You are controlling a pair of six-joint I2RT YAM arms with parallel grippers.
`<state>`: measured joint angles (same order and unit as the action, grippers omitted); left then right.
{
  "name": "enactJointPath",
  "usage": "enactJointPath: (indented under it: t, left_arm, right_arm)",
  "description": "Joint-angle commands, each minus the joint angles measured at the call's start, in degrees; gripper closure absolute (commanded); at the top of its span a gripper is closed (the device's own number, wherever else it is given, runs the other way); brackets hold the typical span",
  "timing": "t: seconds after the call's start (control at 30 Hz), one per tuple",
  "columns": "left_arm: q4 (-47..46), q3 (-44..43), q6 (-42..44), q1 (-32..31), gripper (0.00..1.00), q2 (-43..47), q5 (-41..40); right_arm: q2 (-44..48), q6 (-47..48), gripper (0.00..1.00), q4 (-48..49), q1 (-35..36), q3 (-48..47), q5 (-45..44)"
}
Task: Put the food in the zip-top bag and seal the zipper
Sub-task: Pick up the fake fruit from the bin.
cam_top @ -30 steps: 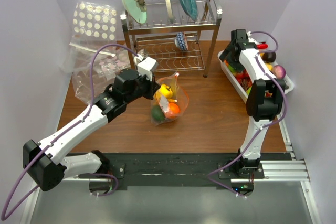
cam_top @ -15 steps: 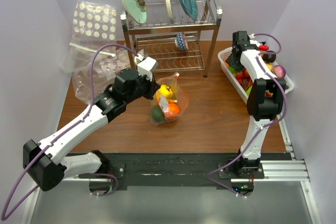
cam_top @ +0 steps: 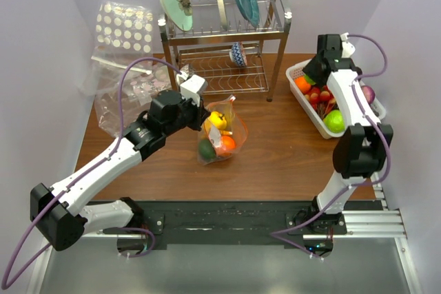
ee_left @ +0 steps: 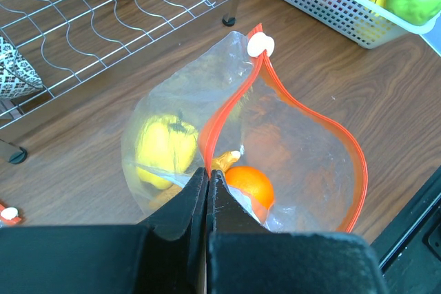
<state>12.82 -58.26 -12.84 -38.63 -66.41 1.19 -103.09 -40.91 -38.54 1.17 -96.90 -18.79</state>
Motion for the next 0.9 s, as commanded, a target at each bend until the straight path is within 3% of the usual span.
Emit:
enactJointPath:
  t: [0.0,0.17,0.3,0.43,0.87]
  left_arm:
    - [-2.71,-0.10,0.71,0.31,1.00,0.58,0.48]
    - [-2.71,-0.10,0.71,0.22,1.00,0.58,0.48]
    - [-2.71,-0.10,0.71,0.31,1.00,0.67,0.74]
    - [-2.71,-0.19,0.62,0.31,1.00,0.58,1.01]
    - [-2.71,-0.28,0.36,0.49,1.00,0.41,1.62]
  right_arm:
    - [7.37,1.00,0.63,4.52,-0.03,4.25,5.94]
    - [14.48,6.09,0.66,9.53,-0.03,11.11,18.58]
    - [20.54,10.49,0.66,13.58,-0.03,17.69,37.36]
    - [24.93,12.60,0.67,13.50,0.59,22.19,48.19]
    - [44.70,17.26,0.67,9.71,14.21,32.64,58.15]
